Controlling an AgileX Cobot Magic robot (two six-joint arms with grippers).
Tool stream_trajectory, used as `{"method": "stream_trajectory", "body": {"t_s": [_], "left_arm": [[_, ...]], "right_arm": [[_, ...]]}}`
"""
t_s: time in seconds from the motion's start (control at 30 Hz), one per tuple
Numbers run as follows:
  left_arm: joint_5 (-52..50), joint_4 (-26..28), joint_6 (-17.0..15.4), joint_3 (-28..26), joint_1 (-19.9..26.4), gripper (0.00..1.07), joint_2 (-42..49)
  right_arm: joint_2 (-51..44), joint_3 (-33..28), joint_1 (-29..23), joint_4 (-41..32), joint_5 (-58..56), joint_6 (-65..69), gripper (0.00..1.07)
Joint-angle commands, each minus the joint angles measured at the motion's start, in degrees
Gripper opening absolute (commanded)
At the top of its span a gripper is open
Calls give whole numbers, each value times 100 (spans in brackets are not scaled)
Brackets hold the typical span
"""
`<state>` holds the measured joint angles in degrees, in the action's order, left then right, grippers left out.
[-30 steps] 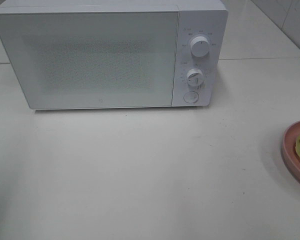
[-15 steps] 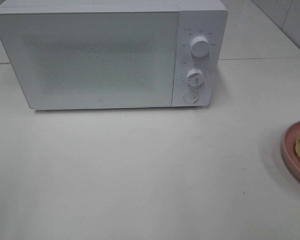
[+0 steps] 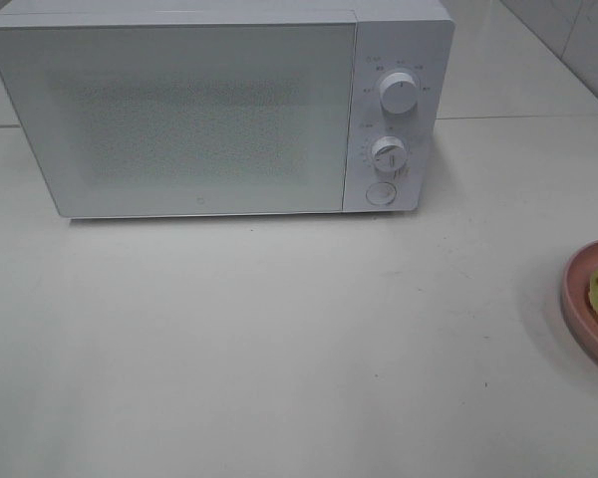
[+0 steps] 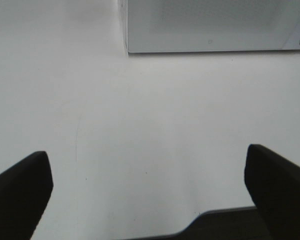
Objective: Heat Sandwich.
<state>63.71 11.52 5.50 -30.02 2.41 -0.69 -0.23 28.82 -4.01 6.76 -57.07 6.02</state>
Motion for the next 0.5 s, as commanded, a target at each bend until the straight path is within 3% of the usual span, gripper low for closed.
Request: {"method": "stream_trajectory", "body": {"t_s": [0.03,0.5], "left_arm": [[-212,17,11,57,-6,98,252],[-212,6,-6,57,-6,98,229]], "right_arm": [[-155,-17,40,11,0,-46,75],[-143,-17,40,11,0,-46,75]]}}
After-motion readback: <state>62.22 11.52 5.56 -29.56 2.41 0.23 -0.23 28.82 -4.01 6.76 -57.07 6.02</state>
